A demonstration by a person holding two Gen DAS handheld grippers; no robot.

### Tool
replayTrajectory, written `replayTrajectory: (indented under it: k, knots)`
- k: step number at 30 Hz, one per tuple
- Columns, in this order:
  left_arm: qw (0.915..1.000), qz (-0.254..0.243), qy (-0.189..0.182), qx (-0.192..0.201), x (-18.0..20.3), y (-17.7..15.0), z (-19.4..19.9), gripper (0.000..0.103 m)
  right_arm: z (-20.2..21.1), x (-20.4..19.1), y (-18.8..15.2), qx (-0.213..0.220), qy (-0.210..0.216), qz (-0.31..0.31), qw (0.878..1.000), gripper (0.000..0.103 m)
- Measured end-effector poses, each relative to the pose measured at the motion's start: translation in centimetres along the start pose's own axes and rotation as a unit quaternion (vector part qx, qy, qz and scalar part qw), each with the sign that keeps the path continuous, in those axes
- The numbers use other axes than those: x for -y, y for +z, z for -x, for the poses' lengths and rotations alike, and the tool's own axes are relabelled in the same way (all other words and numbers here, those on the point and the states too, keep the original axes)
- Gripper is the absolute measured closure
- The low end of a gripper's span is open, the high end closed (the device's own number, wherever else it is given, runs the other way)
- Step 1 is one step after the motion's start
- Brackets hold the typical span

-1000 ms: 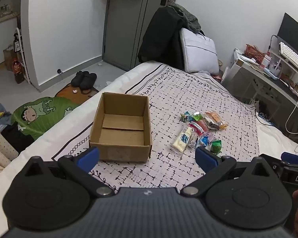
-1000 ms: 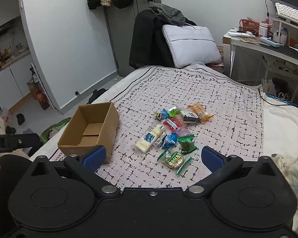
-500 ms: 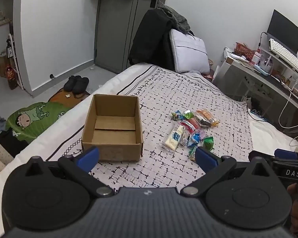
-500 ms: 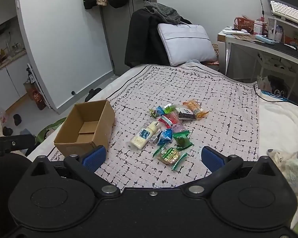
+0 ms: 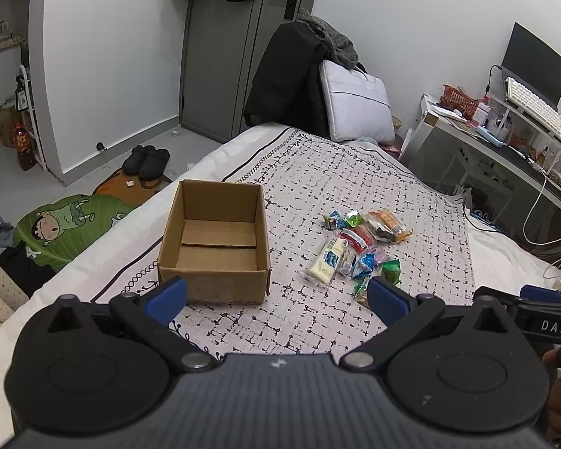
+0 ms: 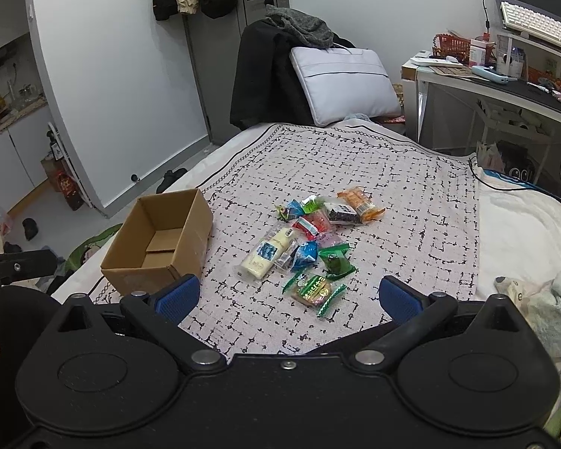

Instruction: Organize snacks

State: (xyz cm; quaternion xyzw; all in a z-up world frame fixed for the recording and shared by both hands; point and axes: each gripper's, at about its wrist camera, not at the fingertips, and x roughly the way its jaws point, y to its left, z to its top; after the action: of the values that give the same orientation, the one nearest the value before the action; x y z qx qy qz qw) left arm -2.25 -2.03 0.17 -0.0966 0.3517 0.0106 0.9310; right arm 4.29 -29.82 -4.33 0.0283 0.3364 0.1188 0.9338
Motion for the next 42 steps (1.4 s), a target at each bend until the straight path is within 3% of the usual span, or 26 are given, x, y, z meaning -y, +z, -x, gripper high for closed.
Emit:
replayTrajectory:
  k: [42]
  knots:
    - [0.9998,0.009,-0.015,0.001,0.3,-1.3,0.5,0.001,0.3,-0.2,-0.4,-0.001,0.025,0.011,1.000,0.000]
